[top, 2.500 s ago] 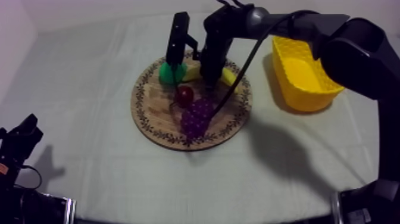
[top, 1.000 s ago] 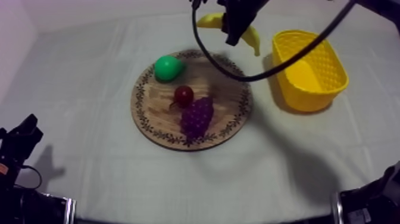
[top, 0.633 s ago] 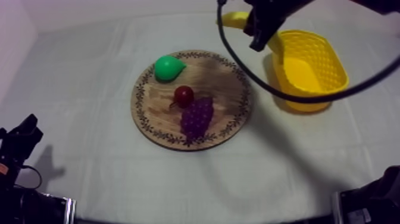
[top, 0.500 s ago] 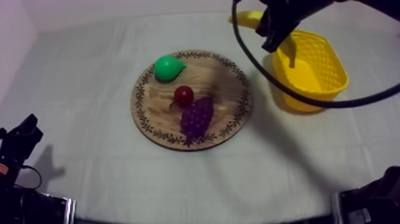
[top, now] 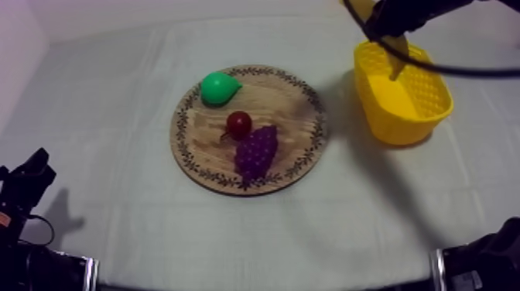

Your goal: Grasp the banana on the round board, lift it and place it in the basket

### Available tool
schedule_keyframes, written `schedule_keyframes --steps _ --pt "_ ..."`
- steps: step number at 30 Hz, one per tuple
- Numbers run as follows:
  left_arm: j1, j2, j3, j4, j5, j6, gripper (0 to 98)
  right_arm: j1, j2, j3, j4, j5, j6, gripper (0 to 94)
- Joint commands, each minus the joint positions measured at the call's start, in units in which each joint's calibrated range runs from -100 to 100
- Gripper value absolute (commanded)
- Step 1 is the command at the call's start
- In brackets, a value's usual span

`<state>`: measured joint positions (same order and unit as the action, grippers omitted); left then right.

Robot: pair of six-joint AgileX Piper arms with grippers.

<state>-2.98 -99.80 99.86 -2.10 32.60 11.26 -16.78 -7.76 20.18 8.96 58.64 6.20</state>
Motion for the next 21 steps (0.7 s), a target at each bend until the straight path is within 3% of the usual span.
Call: schedule_keyframes --steps 1,10,21 --pt "-0.03 -0.03 0.03 0.02 -0.02 0.0 0.1 2.48 0.9 -1.66 -1.15 -0.27 -1.11 7.7" --pt "-0.03 -0.03 0.03 0.02 -0.02 0.0 0.1 8.74 7.56 -8.06 -3.63 -0.75 -2.88 7.4" --pt "-0.03 -0.03 0.03 0.02 -0.02 0.0 0.1 11.88 13.77 -9.13 -2.94 -1.66 -3.25 6.8"
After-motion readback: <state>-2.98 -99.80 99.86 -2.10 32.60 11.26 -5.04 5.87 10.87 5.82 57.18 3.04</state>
